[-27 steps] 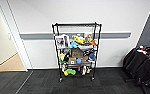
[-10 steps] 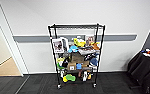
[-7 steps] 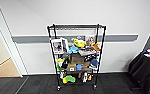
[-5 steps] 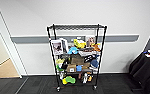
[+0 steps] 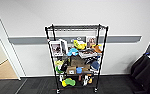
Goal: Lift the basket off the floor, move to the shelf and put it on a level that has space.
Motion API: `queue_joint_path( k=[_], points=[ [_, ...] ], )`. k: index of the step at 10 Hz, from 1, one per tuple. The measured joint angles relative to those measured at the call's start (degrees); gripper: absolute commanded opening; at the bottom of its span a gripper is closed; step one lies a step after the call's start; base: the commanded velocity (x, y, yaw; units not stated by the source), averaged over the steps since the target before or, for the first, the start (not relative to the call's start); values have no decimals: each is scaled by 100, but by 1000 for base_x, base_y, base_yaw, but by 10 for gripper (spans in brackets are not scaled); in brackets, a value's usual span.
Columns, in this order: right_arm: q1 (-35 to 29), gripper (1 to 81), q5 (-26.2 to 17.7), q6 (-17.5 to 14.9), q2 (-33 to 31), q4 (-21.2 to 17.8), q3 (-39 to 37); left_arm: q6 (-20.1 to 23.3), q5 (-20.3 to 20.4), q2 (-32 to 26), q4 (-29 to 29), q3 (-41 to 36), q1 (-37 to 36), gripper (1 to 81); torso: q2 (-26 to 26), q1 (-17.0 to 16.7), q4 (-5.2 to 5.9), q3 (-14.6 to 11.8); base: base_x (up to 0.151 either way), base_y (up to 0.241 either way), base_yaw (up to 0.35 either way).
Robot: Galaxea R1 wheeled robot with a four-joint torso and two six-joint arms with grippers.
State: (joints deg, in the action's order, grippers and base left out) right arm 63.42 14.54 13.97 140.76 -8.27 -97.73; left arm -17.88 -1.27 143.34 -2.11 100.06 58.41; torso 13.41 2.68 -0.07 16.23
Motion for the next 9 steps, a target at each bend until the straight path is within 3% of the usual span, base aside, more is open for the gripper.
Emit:
queue_joint_path(
  k=[6, 9],
  points=[
    [94, 10, 150, 0, -61, 0, 77, 0, 17, 16, 0, 0, 16, 10, 2, 0, 0, 0, 114, 0, 0],
    [52, 10, 194, 0, 83, 0, 77, 0, 239, -146, 0, -69, 33, 10, 2, 0, 0, 0, 116, 0, 0]
  ],
)
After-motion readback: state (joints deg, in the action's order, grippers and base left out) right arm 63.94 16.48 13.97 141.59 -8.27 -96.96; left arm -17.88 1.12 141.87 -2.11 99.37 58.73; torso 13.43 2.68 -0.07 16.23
